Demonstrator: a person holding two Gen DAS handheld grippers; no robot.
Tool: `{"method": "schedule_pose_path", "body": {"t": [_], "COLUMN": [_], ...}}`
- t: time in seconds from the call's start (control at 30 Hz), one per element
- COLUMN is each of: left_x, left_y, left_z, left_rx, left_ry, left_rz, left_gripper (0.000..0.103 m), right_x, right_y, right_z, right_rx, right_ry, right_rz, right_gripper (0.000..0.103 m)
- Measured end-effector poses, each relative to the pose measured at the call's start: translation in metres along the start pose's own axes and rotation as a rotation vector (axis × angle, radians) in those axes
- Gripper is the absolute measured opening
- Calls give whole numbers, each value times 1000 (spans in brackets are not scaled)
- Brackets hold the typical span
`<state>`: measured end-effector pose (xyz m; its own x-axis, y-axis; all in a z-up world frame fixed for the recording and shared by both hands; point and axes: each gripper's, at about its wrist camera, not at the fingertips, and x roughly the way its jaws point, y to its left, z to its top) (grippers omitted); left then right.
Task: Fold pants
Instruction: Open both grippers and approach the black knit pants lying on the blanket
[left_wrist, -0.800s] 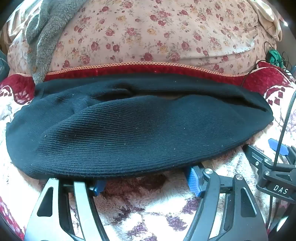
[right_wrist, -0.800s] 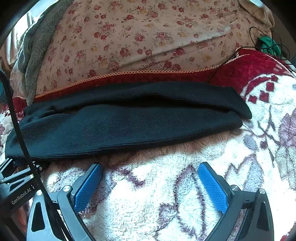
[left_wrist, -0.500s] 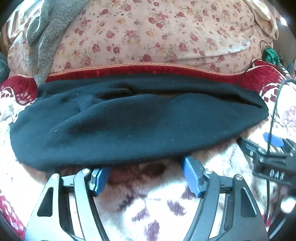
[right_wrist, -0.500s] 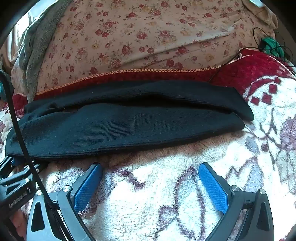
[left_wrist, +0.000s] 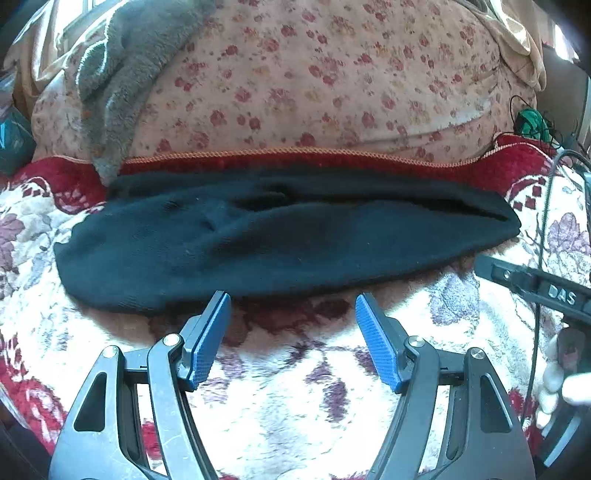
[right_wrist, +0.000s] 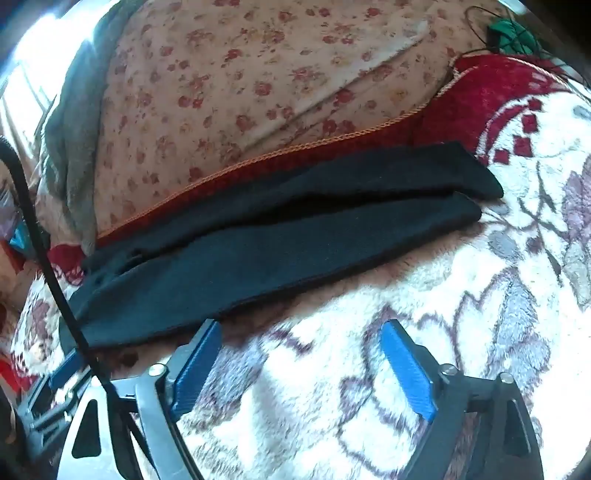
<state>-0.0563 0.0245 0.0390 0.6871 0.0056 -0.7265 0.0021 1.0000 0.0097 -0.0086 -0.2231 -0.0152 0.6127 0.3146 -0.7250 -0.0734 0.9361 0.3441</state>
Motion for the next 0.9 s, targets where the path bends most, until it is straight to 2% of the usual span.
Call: {"method": "schedule_pose_path", "body": {"t": [0.13,0.23,0.4,0.57,0.67,0.9], "left_x": [-9,-14,-19,-22,-26,-27], "left_y": [6,12,21,27,30,33], "left_z": [3,4,6,8,9,10], "left_rx": [-16,-22,-40,-58,-69,-83], "left_ry": [-17,-31,-34,-37,-47,-42], "left_rz": [-1,0,8,16,19,13], "left_gripper": [71,71,71,71,71,71], "right_x": [-16,-30,-40,-43,-42,-45], "right_y": [16,39,64,67,68,68], "right_z": [-2,-5,-8,-7,-6,-11], "right_rx": [-27,-133,-235,-210,-200,-184], "right_ry": [-69,-129,-137,-100,-79,-63], "right_rz": [45,47,27,33,37,41], "right_gripper": [84,84,84,83,70,70]}}
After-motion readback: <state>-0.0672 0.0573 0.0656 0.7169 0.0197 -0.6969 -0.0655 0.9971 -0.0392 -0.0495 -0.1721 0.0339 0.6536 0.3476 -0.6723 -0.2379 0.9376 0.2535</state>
